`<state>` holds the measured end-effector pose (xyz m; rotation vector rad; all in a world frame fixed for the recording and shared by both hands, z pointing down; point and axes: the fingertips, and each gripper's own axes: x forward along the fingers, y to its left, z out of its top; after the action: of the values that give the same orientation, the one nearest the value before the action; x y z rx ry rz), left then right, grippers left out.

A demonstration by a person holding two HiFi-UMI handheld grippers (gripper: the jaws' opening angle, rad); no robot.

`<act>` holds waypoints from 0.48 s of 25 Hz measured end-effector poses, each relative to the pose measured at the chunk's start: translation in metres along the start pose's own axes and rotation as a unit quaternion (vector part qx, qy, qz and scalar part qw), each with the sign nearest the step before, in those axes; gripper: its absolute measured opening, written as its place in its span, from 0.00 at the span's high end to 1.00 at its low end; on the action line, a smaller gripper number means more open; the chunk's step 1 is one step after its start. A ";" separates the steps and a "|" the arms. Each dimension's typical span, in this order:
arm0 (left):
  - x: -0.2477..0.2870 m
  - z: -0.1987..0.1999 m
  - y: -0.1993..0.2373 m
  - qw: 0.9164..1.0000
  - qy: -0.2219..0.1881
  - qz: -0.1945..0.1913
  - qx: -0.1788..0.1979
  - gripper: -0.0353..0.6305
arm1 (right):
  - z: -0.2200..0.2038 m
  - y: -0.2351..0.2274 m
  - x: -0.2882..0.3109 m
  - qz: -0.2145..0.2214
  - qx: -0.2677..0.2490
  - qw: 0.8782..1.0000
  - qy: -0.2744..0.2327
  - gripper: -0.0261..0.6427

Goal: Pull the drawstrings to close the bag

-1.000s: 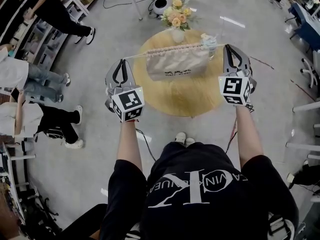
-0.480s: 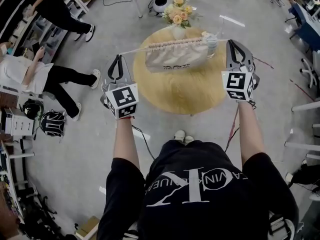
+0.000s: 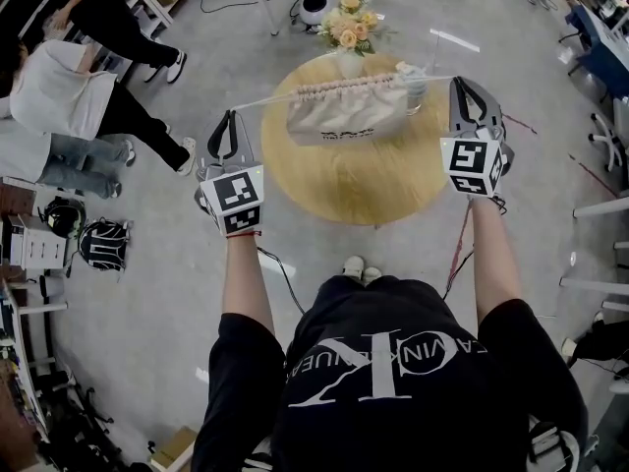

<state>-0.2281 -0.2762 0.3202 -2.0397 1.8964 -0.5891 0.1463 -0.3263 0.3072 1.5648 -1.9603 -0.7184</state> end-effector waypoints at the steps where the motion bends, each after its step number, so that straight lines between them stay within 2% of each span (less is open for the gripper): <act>1: 0.000 0.002 0.000 1.000 0.000 -0.001 0.000 0.91 | -0.001 -0.001 0.000 -0.001 0.000 1.000 0.001 0.93; 12: 0.002 -0.003 0.010 1.000 0.000 -0.003 0.000 0.91 | -0.010 -0.010 0.006 -0.004 0.002 1.000 0.011 0.93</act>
<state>-0.2378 -0.2790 0.3180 -2.0457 1.8919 -0.5911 0.1586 -0.3345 0.3079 1.5769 -1.9415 -0.6970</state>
